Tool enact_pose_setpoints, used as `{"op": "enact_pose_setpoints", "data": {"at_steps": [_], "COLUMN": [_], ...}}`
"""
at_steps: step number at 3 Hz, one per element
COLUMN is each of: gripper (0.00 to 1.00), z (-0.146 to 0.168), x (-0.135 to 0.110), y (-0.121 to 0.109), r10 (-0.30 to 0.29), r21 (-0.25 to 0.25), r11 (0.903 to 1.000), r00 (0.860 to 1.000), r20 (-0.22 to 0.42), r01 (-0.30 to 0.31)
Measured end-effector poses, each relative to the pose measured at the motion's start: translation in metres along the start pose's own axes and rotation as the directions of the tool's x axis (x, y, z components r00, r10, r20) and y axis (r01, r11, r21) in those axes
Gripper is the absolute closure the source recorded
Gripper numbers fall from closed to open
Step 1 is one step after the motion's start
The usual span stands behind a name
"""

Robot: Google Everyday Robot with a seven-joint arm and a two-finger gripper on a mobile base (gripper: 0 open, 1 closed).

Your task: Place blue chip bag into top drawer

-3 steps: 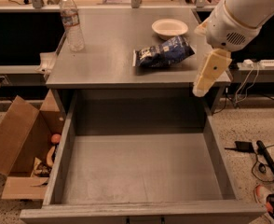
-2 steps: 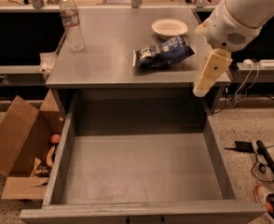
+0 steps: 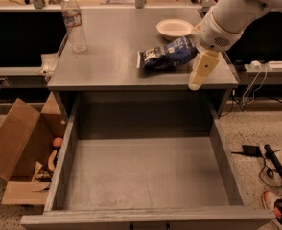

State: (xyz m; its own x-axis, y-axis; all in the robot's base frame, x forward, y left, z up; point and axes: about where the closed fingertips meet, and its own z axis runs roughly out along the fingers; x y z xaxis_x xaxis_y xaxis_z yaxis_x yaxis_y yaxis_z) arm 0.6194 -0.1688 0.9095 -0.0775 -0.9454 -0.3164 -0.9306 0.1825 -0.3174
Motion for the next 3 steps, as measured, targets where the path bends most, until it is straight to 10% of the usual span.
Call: {"op": "enact_pose_setpoints", "data": {"at_steps": [3], "gripper": [0.0], "z": [0.057], "x": [0.002], "y": [-0.085], "r10": [0.066], "r21": [0.09], "r11": [0.9932], "r00": [0.994], "r20": [0.092], "r01": [-0.074]}}
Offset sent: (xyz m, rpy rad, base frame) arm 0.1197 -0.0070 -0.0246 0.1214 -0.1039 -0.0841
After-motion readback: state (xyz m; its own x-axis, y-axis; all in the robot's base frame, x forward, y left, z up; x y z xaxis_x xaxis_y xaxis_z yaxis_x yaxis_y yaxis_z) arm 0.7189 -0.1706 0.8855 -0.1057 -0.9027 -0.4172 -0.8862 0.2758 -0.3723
